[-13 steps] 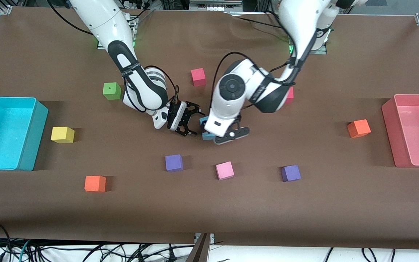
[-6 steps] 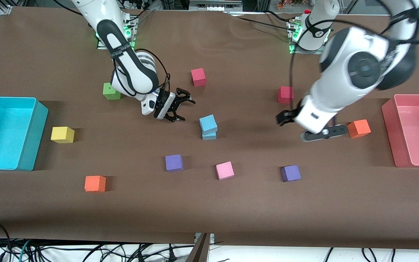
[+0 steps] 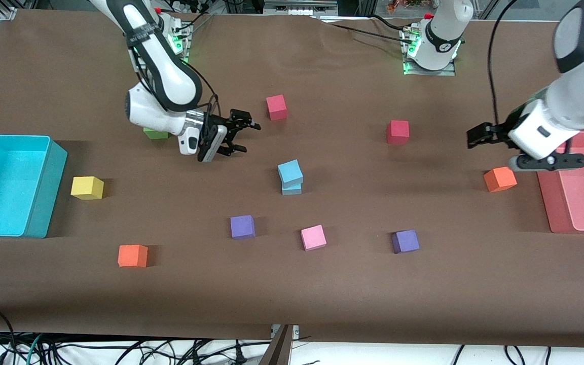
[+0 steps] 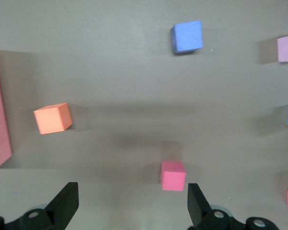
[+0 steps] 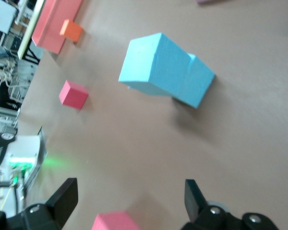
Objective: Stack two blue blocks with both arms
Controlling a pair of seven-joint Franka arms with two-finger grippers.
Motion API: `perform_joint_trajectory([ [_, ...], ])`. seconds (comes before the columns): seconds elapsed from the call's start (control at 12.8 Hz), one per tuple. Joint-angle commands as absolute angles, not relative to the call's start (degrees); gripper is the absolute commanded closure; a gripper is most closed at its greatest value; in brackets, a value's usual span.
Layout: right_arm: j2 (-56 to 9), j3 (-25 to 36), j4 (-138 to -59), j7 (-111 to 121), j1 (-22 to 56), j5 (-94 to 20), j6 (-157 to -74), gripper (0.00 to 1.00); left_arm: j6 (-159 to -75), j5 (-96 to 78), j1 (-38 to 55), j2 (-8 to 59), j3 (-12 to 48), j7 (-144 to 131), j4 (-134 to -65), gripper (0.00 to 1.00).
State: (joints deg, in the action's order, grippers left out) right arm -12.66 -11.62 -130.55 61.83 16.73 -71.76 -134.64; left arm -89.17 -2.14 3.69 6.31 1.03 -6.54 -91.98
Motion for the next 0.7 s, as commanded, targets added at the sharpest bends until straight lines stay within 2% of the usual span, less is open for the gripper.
perform_joint_trajectory([
  [0.0, -6.4, -12.0, -132.4, 47.7, 11.1, -53.4, -126.8, 0.01, -88.6, -1.7, 3.2, 4.4, -0.3, -2.0, -94.5, 0.0],
  [0.16, -3.3, -11.2, -132.2, 39.7, 6.6, -36.9, -121.1, 0.01, -88.5, -1.6, 3.2, 4.3, -0.4, -2.0, -94.6, 0.0],
  [0.39, -1.3, -3.7, -129.3, 29.1, 6.2, -17.8, -114.5, 0.02, -88.4, -1.6, 3.1, 4.2, -0.4, -2.0, -94.5, 0.0],
  [0.63, -1.7, 1.6, -118.9, 19.0, 6.2, -5.2, -104.7, 0.01, -87.6, -1.5, 3.1, 3.9, -0.4, -2.1, -94.3, 0.0],
])
